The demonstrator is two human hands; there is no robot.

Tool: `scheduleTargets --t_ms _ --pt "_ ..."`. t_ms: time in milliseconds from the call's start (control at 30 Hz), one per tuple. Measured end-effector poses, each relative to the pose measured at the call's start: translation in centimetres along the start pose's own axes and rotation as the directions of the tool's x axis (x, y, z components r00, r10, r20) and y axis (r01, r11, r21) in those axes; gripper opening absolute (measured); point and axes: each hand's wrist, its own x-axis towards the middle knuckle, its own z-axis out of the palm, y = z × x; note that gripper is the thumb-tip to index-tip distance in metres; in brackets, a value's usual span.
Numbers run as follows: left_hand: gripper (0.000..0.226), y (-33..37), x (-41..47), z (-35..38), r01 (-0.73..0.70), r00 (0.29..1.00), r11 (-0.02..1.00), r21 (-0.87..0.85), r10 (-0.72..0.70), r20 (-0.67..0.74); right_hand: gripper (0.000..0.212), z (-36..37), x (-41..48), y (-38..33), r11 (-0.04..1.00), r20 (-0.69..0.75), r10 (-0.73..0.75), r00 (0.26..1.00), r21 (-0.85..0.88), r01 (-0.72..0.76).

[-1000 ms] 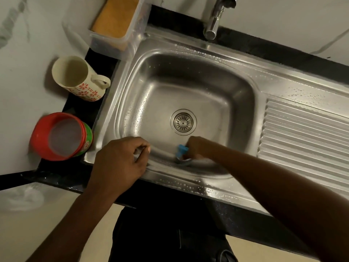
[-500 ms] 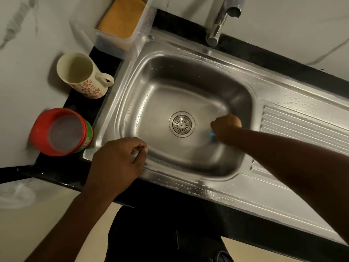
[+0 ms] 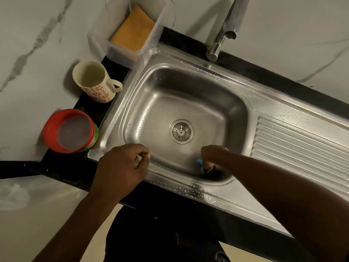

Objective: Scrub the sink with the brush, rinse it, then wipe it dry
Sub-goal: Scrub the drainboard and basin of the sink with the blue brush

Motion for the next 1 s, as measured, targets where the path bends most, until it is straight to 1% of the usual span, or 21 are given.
scheduleTargets --t_ms 33,100,200,267,333,433,467,567,700,767,833,900,1000 --pt "0.003 -0.1 -0.1 -0.2 0.006 1.000 1.000 -0.005 -0.006 -0.015 0.035 -0.3 0.2 0.4 0.999 0.032 -0.009 0.999 0.037 0.007" --pt "0.004 -0.3 -0.4 -0.6 0.015 0.999 1.000 -0.013 -0.015 -0.047 0.042 -0.8 -0.1 1.0 0.992 0.008 -0.048 0.999 0.117 0.047" --pt "0.006 -0.7 -0.9 -1.3 0.043 0.996 0.999 -0.021 -0.044 -0.071 0.052 -1.5 -1.2 0.8 0.957 -0.155 -0.137 0.978 0.235 0.171" --pt "0.005 -1.1 -1.2 -1.8 0.079 0.995 0.997 -0.020 -0.081 -0.063 0.053 -2.9 -2.8 -0.2 0.912 -0.277 -0.179 0.944 0.312 0.265" --pt "0.006 -1.5 -1.5 -2.6 0.100 0.993 0.995 -0.020 -0.101 -0.066 0.054 -4.5 -4.7 -1.7 0.865 -0.382 -0.217 0.898 0.351 0.358" --pt "0.005 -2.0 -2.0 -3.6 0.125 0.988 0.992 -0.029 -0.127 -0.087 0.046 -6.8 -7.2 -4.2 0.748 -0.500 -0.258 0.827 0.439 0.498" --pt "0.005 -2.2 -2.2 -4.0 0.137 0.986 0.990 -0.028 -0.139 -0.090 0.045 -7.6 -7.9 -5.2 0.722 -0.532 -0.271 0.802 0.439 0.536" --pt "0.008 -2.7 -2.7 -4.9 0.155 0.983 0.988 -0.022 -0.156 -0.099 0.046 -9.8 -9.7 -8.6 0.678 -0.633 -0.325 0.703 0.362 0.639" --pt "0.009 -3.4 -3.2 -5.7 0.171 0.977 0.985 -0.014 -0.171 -0.130 0.043 -12.3 -11.2 -13.7 0.630 -0.737 -0.377 0.561 0.240 0.738" --pt "0.009 -3.7 -3.5 -6.0 0.181 0.972 0.983 -0.016 -0.182 -0.146 0.046 -13.1 -11.7 -16.1 0.629 -0.759 -0.400 0.514 0.181 0.756" --pt "0.003 -3.9 -3.9 -6.4 0.173 0.969 0.985 -0.019 -0.174 -0.173 0.048 -13.8 -12.0 -18.4 0.619 -0.761 -0.445 0.473 0.121 0.776" --pt "0.006 -4.2 -4.3 -6.8 0.165 0.965 0.986 -0.018 -0.165 -0.205 0.046 -14.4 -12.1 -20.6 0.604 -0.742 -0.504 0.442 0.063 0.795" --pt "0.010 -4.6 -4.7 -7.2 0.174 0.956 0.985 -0.010 -0.171 -0.237 0.051 -14.9 -11.7 -23.3 0.638 -0.706 -0.576 0.412 -0.074 0.766"
